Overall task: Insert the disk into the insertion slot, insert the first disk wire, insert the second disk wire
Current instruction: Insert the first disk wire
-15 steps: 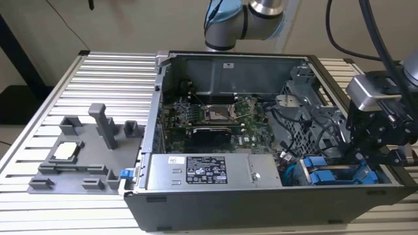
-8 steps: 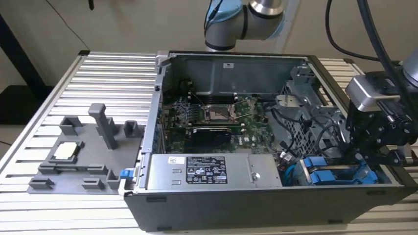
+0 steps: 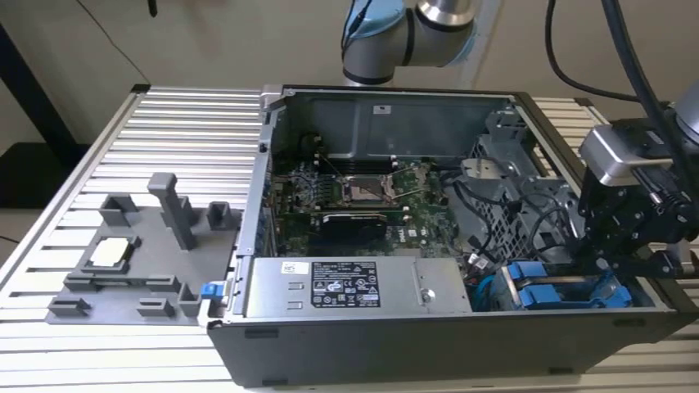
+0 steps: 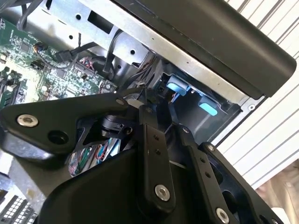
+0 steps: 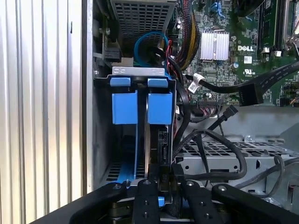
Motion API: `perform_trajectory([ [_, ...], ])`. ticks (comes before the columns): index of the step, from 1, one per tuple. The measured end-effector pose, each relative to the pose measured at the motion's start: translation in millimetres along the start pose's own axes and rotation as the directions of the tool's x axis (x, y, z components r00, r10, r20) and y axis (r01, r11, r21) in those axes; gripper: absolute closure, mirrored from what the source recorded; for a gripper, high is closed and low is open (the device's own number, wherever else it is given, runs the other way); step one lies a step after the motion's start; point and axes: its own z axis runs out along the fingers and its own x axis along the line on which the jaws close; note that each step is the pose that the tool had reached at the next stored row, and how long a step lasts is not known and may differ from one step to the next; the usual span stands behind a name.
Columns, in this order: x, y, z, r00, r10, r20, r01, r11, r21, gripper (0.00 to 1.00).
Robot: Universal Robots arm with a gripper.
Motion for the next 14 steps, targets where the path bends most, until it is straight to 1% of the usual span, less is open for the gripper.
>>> perform_trajectory([
  [1, -0.2, 0.0, -3.0, 1.0, 0.0, 0.0002, 0.0, 1.0, 0.0, 0.73],
  [3, -0.7, 0.0, -11.3, 1.0, 0.0, -0.0001, 0.0, 1.0, 0.0001, 0.73],
  [12, -3.3, -0.2, -52.2, 1.0, 0.0, 0.0, 0.0, 1.0, 0.0, 0.73],
  [13, -3.6, -0.2, -55.7, 1.0, 0.0, 0.0002, 0.0, 1.0, 0.0, 0.73],
  [14, -3.6, -0.2, -56.8, 1.0, 0.0, -0.0001, 0.0, 1.0, 0.0, 0.73],
])
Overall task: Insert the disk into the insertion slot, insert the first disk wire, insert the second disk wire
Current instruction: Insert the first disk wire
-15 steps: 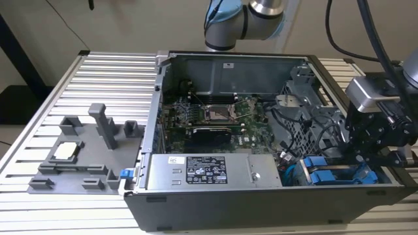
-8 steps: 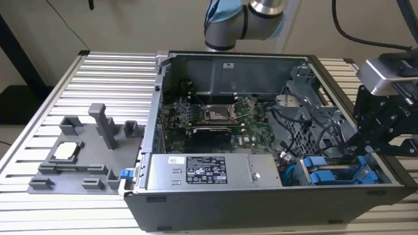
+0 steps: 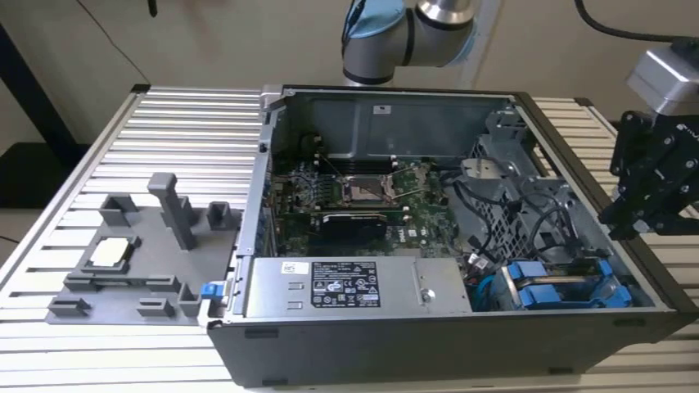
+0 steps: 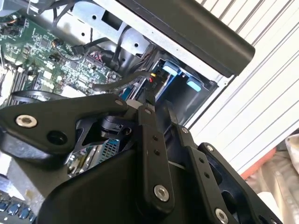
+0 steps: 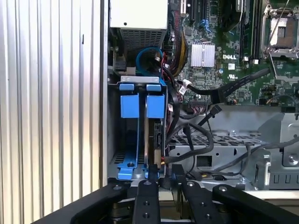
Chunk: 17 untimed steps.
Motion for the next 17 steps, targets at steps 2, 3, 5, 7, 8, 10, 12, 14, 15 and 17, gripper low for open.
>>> perform_trajectory([
  [2, 0.0, 0.0, 0.1, 1.0, 0.0, 0.0002, 0.0, 1.0, 0.0, 0.73],
  [3, 0.0, 0.0, 0.1, 1.0, 0.0, 0.0003, 0.0, 1.0, 0.0, 0.73],
  [5, 0.0, 0.0, 0.0, 1.0, 0.0, 0.0002, 0.0, 1.0, 0.0, 0.73],
  [7, -1.5, 0.0, 0.1, 1.0, 0.0, 0.0002, 0.0, 1.0, 0.0, 0.73],
  [8, -2.8, 0.0, 0.1, 1.0, 0.0, 0.0001, 0.0, 1.0, 0.0, 0.73],
  [10, -6.9, 0.0, 0.4, 1.0, 0.0, 0.0, 0.0, 1.0, 0.0, 0.73],
  [12, -12.2, 0.2, 0.8, 1.0, 0.0, 0.0001, 0.0, 1.0, 0.0, 0.73],
  [14, -17.9, 0.3, 1.2, 1.0, 0.0, 0.0002, 0.0, 1.0, 0.0, 0.73],
  [15, -21.3, 0.4, 1.4, 1.0, 0.0, 0.0001, 0.0, 1.0, 0.0, 0.73],
  [17, -28.0, 0.5, 1.9, 1.0, 0.0, 0.0002, 0.0, 1.0, 0.0, 0.73],
])
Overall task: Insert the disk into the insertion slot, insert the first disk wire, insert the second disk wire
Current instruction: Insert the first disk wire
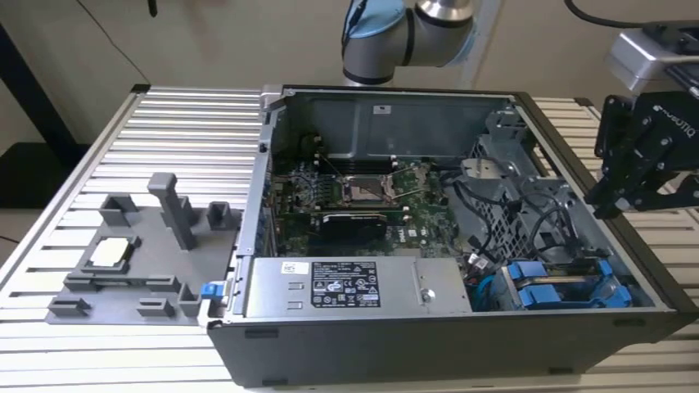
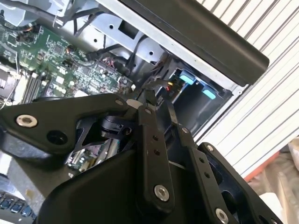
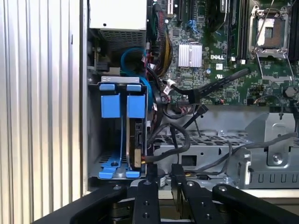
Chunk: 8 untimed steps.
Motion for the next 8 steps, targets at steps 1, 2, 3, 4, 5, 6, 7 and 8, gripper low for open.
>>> perform_trajectory([
  [1, -3.0, 0.1, 0.2, 1.0, 0.0, -0.0001, 0.0, 1.0, 0.0, 0.73],
  [2, -6.0, 0.2, 0.4, 1.0, 0.0, -0.0001, 0.0, 1.0, 0.0, 0.73],
  [3, -8.4, 0.3, 0.6, 1.0, 0.0, 0.0, 0.0, 1.0, 0.0, 0.73],
  [4, -10.5, 0.6, 0.7, 1.0, 0.0, -0.0001, 0.0, 1.0, 0.0, 0.73],
  [5, -12.7, 1.2, 0.9, 1.0, 0.0, 0.0, 0.0, 1.0, 0.0001, 0.73],
  [6, -13.9, 2.0, 1.0, 1.0, 0.0, -0.0001, 0.0, 1.0, 0.0005, 0.73],
  [7, -14.7, 3.1, 1.2, 1.0, 0.0, 0.0, 0.0, 1.0, 0.0013, 0.73],
  [8, -15.2, 4.9, 1.3, 1.0, 0.0, -0.0001, 0.0, 1.0, 0.0023, 0.73],
])
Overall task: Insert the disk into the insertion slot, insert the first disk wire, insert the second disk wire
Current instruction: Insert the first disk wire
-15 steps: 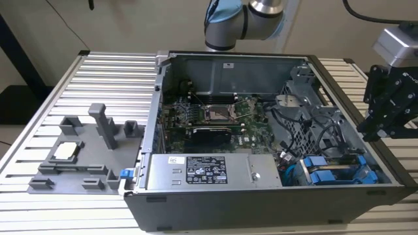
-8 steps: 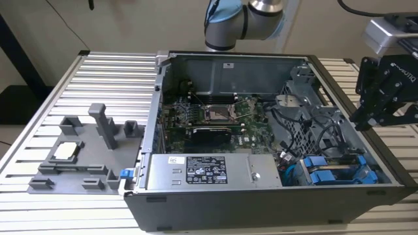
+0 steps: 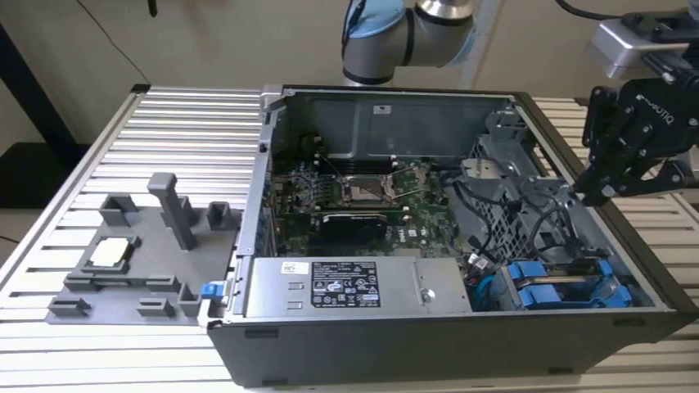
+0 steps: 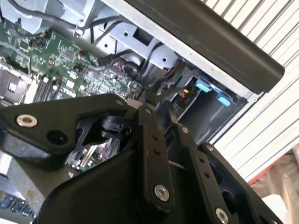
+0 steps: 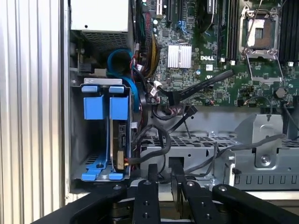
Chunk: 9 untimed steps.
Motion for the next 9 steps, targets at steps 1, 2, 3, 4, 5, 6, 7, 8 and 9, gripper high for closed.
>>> perform_trajectory([
  [1, -0.5, 2.4, 0.2, 1.0, 0.0, 0.0, 0.0, 1.0, 0.0006, 0.73],
  [2, -0.7, 6.1, 0.4, 1.0, 0.0, 0.0, 0.0, 1.0, 0.0017, 0.73],
  [3, -0.9, 10.8, 0.6, 1.0, 0.0, -0.0001, 0.0, 1.0, 0.0033, 0.73],
  [4, -1.1, 14.7, 0.8, 1.0, 0.0, -0.0001, 0.0, 1.0, 0.0043, 0.73],
  [5, -1.3, 19.0, 1.0, 1.0, 0.0, -0.0001, 0.0, 1.0, 0.0049, 0.73],
  [6, -1.5, 23.1, 1.2, 1.0, 0.0, -0.0001, 0.0, 1.0, 0.0054, 0.73],
  [7, -1.8, 27.2, 1.5, 1.0, 0.0, -0.0001, 0.0, 1.0, 0.0059, 0.73],
  [8, -2.1, 31.1, 1.7, 1.0, 0.0, -0.0001, 0.0, 1.0, 0.0064, 0.73],
  [9, -2.4, 35.2, 2.0, 1.0, 0.0, -0.0001, 0.0, 1.0, 0.0069, 0.73],
])
